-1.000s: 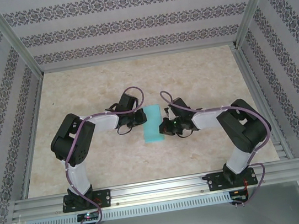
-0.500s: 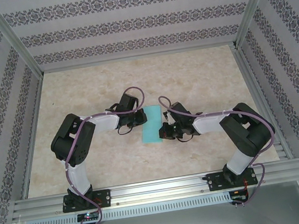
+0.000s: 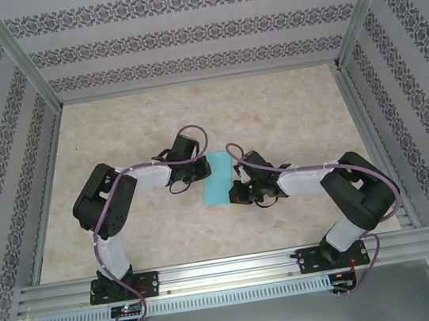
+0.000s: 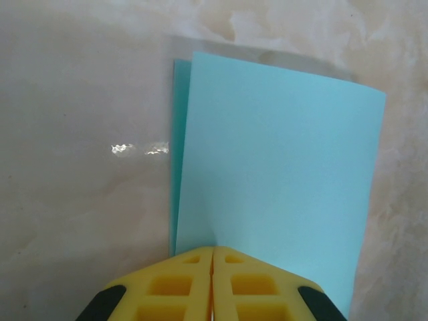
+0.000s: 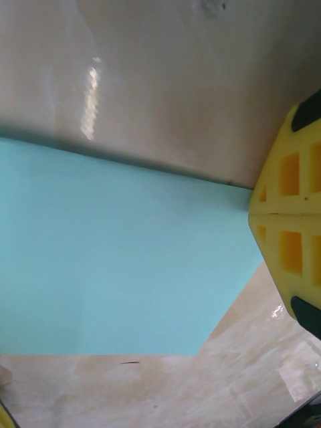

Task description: Fold a paper plane with a square sheet of paper (pick it up from the middle)

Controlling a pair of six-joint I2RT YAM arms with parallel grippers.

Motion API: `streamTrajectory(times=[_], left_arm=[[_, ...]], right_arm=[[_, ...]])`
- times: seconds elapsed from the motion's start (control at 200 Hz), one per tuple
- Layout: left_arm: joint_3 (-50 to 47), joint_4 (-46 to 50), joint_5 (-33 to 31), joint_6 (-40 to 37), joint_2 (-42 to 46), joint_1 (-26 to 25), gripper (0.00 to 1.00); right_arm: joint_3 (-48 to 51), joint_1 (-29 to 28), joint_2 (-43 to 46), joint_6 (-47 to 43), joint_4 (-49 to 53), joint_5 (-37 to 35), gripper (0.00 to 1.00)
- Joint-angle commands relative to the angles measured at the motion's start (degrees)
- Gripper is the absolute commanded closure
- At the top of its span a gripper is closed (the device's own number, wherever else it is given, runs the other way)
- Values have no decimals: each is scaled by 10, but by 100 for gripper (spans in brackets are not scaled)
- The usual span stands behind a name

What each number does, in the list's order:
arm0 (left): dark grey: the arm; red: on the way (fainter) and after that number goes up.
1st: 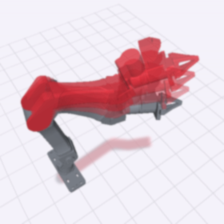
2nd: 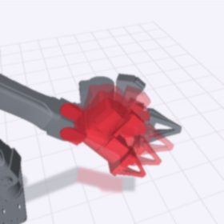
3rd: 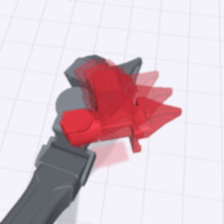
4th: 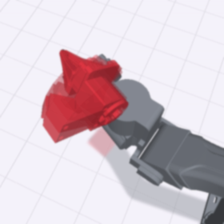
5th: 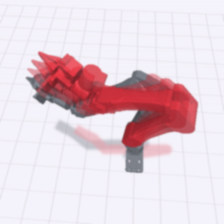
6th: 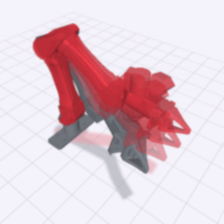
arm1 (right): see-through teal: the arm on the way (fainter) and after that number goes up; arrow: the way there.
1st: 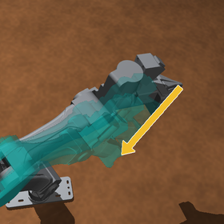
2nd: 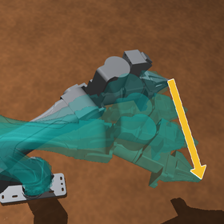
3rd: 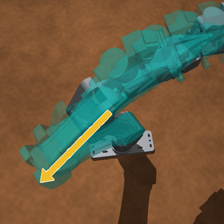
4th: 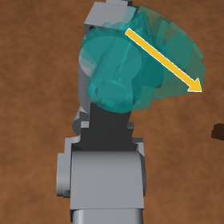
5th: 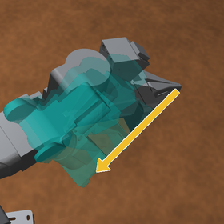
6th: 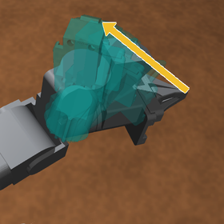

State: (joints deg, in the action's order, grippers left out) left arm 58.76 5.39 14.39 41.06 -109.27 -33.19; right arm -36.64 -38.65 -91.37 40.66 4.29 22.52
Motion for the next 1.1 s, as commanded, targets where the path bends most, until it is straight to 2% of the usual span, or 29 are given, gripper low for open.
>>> streamTrajectory(times=[0.0, 0.36, 0.594, 0.799, 0.939, 1.099], left_arm=[[-39, 119, -65, 0, -57, -10, 91], [-19, 124, -60, -14, -58, -10, 90], [96, 166, -40, -47, -27, -8, 76], [181, 208, -33, -49, 11, 20, 68], [165, 213, -29, -46, 58, 56, 66], [97, 196, -26, -27, 132, 93, 64]], right_arm=[[10, -22, -11, 8, 64, 0, 97], [28, -36, 6, 21, 55, -30, 97], [-21, -44, -27, 55, 13, -39, 97], [-79, -58, -57, 117, -36, -55, 97], [-139, -76, -87, 146, -59, -66, 97], [-168, -53, -57, 129, -36, -96, 96]])
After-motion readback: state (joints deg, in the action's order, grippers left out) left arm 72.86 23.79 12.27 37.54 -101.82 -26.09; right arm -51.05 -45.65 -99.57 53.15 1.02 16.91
